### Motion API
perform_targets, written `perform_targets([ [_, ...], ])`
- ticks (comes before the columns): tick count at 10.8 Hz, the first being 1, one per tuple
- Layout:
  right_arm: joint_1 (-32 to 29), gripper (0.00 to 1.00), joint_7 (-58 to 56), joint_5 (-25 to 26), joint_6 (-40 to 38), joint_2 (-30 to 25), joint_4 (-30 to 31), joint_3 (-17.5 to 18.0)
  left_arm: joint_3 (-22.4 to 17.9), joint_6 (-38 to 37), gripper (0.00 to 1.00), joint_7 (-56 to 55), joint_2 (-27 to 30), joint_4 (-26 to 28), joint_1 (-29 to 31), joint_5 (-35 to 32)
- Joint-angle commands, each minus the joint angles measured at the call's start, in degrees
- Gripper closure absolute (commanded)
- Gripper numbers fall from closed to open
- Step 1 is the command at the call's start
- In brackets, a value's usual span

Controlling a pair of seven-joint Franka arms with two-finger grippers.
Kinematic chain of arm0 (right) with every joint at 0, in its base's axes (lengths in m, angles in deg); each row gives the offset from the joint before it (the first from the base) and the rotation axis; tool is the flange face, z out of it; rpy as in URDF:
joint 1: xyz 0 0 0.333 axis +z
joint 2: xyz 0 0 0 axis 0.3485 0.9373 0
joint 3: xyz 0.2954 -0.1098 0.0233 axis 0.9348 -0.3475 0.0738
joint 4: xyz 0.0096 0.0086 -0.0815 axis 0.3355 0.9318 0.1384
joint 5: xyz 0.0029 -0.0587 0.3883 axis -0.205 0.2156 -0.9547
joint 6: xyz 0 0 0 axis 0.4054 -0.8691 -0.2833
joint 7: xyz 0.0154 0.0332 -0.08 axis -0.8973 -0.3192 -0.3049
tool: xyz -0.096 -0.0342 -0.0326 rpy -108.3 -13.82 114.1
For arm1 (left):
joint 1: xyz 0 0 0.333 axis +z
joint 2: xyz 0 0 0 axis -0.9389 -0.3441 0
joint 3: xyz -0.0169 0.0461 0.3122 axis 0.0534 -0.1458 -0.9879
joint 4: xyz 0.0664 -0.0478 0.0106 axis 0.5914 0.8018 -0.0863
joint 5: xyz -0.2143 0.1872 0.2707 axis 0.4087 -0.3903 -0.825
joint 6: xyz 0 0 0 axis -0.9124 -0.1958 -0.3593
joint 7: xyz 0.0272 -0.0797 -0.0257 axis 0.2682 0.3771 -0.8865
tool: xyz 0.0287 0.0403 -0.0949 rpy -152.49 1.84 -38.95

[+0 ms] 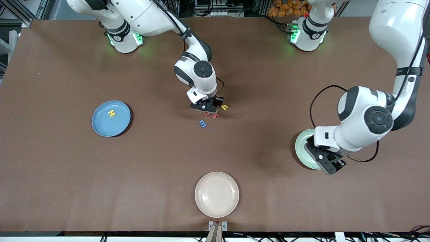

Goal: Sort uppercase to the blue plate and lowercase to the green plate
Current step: 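Release the a onto the green plate while the right gripper lowers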

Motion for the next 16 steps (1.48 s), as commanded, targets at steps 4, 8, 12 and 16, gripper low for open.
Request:
perform_targets([
  [4,-0.15,0.67,1.35,1.50,0.16,0.53,-0.23,0.00,0.06,-1.49,0.00,-22.32,0.96,-1.08,-3.11,2.13],
  [8,-0.15,0.80,1.26,1.41,-0.54,0.70,-0.32,0.00,1.65,-1.49,0.00,-36.75,1.14,-1.09,-3.20,3.36],
  [12,-0.59,0.83,1.00,0.88,-4.39,-0.17,-1.19,0.35,3.49,-1.49,0.00,-70.57,1.14,-1.69,-3.47,4.94],
  [16,-2.17,0.83,-0.05,-0.25,-13.55,-1.05,-4.45,0.70,3.84,-1.76,0.00,-78.60,0.97,-1.96,-3.38,5.03],
])
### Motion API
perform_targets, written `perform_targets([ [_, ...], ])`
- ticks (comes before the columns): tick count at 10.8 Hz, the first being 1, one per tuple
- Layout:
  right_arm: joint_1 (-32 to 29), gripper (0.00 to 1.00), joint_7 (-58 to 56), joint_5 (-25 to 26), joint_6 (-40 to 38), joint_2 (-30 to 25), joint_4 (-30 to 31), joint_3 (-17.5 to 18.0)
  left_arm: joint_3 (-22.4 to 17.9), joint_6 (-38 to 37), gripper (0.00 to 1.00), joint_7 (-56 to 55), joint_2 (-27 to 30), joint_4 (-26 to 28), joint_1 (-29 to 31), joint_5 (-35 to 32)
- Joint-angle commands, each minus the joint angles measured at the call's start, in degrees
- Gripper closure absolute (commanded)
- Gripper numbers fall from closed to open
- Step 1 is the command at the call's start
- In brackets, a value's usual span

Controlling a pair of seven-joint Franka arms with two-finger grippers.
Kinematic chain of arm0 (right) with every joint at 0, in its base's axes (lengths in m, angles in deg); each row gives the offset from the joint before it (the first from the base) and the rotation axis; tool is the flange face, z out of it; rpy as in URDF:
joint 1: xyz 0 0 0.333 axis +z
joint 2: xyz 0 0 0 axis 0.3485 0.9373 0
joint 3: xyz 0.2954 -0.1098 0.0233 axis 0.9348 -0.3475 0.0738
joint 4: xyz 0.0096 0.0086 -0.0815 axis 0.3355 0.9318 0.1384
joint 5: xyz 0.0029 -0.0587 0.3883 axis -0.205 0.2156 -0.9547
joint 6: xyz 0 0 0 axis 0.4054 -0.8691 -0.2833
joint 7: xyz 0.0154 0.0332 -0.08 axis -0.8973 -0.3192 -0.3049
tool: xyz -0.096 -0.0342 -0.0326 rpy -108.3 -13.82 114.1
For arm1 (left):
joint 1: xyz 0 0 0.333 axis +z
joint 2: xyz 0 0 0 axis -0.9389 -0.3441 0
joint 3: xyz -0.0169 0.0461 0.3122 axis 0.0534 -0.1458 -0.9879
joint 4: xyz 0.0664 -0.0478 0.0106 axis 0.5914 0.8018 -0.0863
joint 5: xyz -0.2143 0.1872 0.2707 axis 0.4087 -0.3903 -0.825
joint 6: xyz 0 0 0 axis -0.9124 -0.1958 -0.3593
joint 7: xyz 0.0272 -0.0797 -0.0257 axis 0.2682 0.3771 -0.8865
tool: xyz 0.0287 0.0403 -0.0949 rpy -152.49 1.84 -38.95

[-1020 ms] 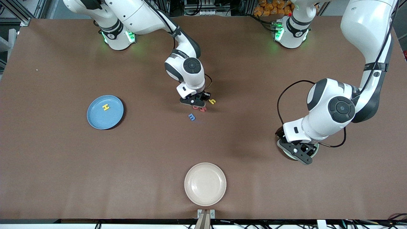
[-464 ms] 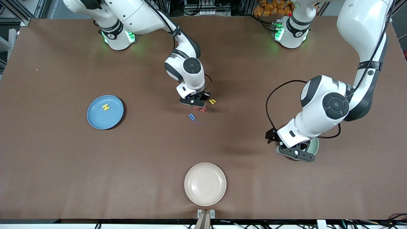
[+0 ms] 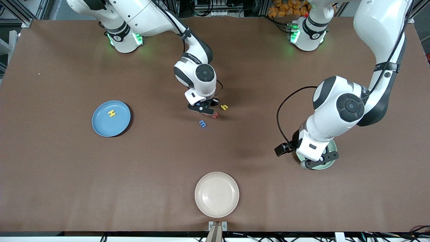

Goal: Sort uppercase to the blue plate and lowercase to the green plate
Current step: 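Grasp the teal R with the right gripper while the left withdraws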

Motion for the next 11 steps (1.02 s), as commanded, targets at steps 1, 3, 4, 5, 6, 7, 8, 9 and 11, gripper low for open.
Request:
perform_targets([
  [1,-1.37,0.83,-1.38,-0.42,-2.27,-0.96,-0.96,0.85,-0.30,-3.73,0.00,-1.32,0.48,-0.26,-0.09,0.43],
  [3,-2.69,0.83,-4.02,-1.38,-2.36,-1.66,-0.96,0.76,-0.31,-8.47,0.00,-1.66,0.91,-0.35,-0.01,0.25],
  [4,-3.39,0.83,-5.34,-1.39,-3.32,-1.75,-0.96,0.85,-0.22,-9.20,0.00,-3.49,0.91,-0.26,-0.01,1.04],
  [5,-4.79,0.83,-8.57,-1.39,-5.16,-1.84,-1.31,0.85,-0.13,-9.21,0.00,-9.17,0.74,-0.18,-0.18,0.87],
  [6,-5.76,0.83,-11.73,-1.48,-7.00,-2.62,-1.40,0.85,0.04,-9.21,0.00,-14.01,0.65,0.08,-1.49,0.52],
  [7,-6.55,0.83,-14.20,-1.39,-8.41,-3.33,-1.40,0.59,-0.13,-9.21,0.00,-16.76,0.39,0.00,-3.07,0.69],
  [8,-7.95,0.83,-18.14,-1.39,-9.56,-4.03,-1.31,0.50,-0.13,-9.03,0.00,-17.91,-0.13,0.17,-3.78,0.78],
  [9,-8.84,0.83,-22.18,-1.21,-12.09,-4.73,-1.22,0.32,-0.04,-8.94,0.00,-18.36,-1.18,0.18,-4.66,1.13],
  [11,-11.64,0.84,-30.44,-0.78,-15.01,-6.66,-0.70,-0.81,-0.13,-8.16,0.00,-22.12,-2.41,0.35,-8.43,1.57],
])
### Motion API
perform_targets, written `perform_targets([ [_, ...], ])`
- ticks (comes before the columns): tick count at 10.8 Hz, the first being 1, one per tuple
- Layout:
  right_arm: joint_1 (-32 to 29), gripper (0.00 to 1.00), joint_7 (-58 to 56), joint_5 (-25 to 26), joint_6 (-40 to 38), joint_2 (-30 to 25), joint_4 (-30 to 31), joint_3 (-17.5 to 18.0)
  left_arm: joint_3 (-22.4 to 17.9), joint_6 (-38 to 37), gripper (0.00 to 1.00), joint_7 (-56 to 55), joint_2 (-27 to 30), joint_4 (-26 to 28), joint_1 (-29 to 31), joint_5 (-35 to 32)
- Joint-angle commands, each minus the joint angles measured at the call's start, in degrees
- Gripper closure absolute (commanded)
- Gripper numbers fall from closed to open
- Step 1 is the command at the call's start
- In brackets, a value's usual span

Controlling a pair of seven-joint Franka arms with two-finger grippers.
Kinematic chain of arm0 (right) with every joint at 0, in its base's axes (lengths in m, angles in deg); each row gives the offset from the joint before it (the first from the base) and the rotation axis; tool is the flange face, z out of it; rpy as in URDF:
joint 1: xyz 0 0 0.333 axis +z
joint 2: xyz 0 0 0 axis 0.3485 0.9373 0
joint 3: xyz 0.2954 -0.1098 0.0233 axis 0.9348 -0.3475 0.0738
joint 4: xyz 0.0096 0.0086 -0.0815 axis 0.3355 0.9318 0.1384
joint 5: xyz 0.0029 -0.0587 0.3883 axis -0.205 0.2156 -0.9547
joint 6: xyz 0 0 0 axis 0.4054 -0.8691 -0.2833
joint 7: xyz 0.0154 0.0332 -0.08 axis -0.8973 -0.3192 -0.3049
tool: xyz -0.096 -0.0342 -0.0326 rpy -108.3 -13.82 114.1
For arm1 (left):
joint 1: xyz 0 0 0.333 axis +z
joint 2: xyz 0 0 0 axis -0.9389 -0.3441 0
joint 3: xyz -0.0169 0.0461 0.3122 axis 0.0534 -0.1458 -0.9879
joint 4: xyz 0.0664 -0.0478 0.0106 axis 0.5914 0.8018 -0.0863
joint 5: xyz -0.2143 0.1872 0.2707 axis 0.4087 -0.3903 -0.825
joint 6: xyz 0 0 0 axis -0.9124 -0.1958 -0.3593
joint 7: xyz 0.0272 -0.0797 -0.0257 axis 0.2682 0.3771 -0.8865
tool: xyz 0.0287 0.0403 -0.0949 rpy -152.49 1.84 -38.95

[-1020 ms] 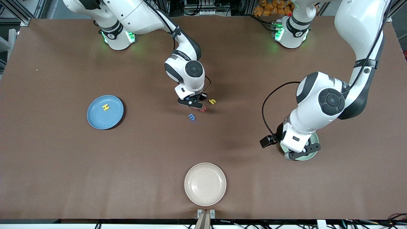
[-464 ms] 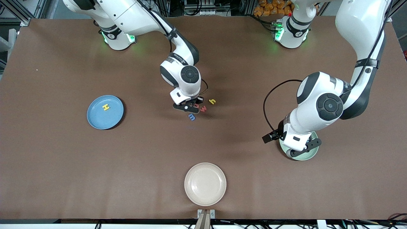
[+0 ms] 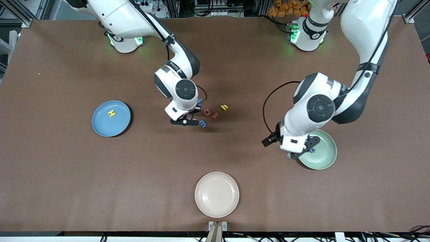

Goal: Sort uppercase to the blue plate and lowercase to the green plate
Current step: 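Carry the R to the blue plate while the left gripper reaches letters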

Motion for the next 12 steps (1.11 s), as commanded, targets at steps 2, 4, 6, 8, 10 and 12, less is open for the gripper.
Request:
perform_targets([
  [2,-4.29,0.84,-15.66,-0.21,-2.97,-4.21,2.49,-3.86,-0.29,1.59,0.00,-9.34,-2.50,-0.17,-4.64,0.93],
  [4,-5.62,0.84,-25.86,-0.21,-3.06,-5.63,3.90,-8.07,-0.29,2.99,0.00,-11.99,-2.95,1.05,-6.57,0.84],
  [6,-7.45,0.84,-35.80,-0.82,-2.53,-6.77,5.30,-11.34,-0.29,4.14,0.00,-15.60,-2.34,3.85,-7.37,0.58],
  [8,-9.13,0.84,-43.19,-1.00,-2.27,-8.26,7.15,-13.71,-0.29,7.11,0.00,-21.90,-1.38,7.54,-10.34,0.06],
  [10,-11.15,0.84,-48.13,-1.17,-0.61,-9.75,10.48,-14.51,-0.20,8.00,0.00,-25.26,-0.59,10.36,-11.15,-0.74],
  [12,-12.21,0.86,-53.92,-1.35,5.34,-11.60,16.88,-16.78,-0.29,11.33,0.00,-28.25,-0.05,13.26,-13.95,-1.09],
])
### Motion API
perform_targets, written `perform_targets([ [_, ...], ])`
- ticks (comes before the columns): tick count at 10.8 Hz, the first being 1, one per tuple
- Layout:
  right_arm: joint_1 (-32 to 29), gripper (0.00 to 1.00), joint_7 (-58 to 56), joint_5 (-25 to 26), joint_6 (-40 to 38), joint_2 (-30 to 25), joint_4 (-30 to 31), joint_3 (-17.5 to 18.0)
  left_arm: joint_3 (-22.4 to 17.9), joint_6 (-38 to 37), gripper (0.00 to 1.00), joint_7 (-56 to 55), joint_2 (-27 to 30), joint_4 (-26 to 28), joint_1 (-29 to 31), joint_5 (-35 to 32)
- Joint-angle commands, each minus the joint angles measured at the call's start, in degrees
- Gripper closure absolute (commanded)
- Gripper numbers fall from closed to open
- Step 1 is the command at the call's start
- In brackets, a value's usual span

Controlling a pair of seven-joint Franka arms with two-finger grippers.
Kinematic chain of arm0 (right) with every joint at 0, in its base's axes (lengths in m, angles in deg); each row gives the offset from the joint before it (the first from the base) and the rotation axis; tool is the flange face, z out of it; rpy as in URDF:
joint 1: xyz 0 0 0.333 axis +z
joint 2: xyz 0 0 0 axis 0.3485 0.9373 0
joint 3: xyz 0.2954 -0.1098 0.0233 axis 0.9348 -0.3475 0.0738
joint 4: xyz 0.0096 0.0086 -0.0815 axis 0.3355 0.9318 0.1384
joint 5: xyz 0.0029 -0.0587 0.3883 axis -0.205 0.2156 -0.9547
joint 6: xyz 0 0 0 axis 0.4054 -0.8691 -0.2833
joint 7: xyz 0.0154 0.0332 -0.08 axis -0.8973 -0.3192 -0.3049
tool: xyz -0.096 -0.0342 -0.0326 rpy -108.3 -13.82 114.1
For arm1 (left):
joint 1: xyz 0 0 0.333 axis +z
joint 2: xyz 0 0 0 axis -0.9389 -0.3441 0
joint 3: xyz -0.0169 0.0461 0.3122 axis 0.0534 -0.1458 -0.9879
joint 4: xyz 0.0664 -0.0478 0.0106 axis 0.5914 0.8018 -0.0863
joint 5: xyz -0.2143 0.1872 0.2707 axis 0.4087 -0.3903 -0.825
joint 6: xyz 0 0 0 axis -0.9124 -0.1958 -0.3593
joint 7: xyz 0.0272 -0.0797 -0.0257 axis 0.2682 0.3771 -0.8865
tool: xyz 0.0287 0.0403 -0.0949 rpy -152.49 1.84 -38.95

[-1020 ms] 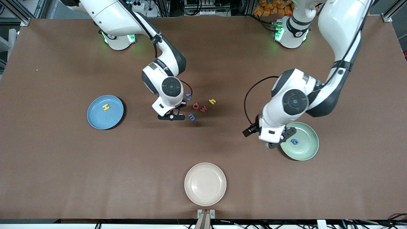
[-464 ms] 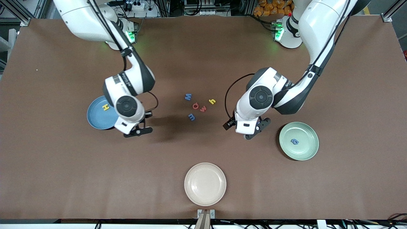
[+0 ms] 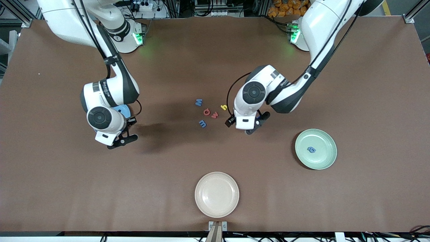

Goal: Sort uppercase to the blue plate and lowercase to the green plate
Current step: 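Carry the R to the blue plate while the left gripper reaches letters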

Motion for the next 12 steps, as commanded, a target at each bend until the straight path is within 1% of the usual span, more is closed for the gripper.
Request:
perform_targets([
  [1,-0.85,0.86,-7.31,-3.64,7.18,-5.12,10.28,-2.30,-0.42,3.39,0.00,-4.83,2.00,4.50,-2.81,-2.85],
  [3,-0.85,0.86,-15.92,-9.61,8.00,-5.40,12.68,-5.46,-0.42,5.32,0.00,-9.13,-0.10,4.59,-4.13,-6.02],
  [4,-0.85,0.86,-18.39,-11.99,8.70,-5.31,13.82,-6.26,-0.42,5.77,0.00,-9.94,-0.20,4.59,-4.66,-6.21],
  [5,-0.93,0.86,-18.94,-12.53,11.05,-5.40,15.92,-6.26,-0.51,6.21,0.00,-10.03,-0.20,5.03,-5.19,-6.21],
  [7,-1.37,0.85,-19.73,-12.54,16.06,-5.31,19.88,-6.26,-0.69,11.28,0.00,-12.83,0.06,8.71,-6.41,-6.56],
  [9,-1.38,0.85,-20.53,-12.54,15.74,-5.22,20.16,-6.26,-0.78,12.10,0.00,-18.00,-0.29,10.30,-7.22,-13.03],
  [10,-1.55,0.85,-20.61,-12.54,15.56,-5.22,20.68,-6.26,-0.78,12.19,0.00,-18.81,-0.90,10.74,-7.22,-14.19],
  [12,-1.73,0.78,-20.79,-12.97,14.77,-5.05,20.86,-6.26,-0.78,12.54,0.03,-19.00,-1.08,10.66,-7.22,-14.21],
])
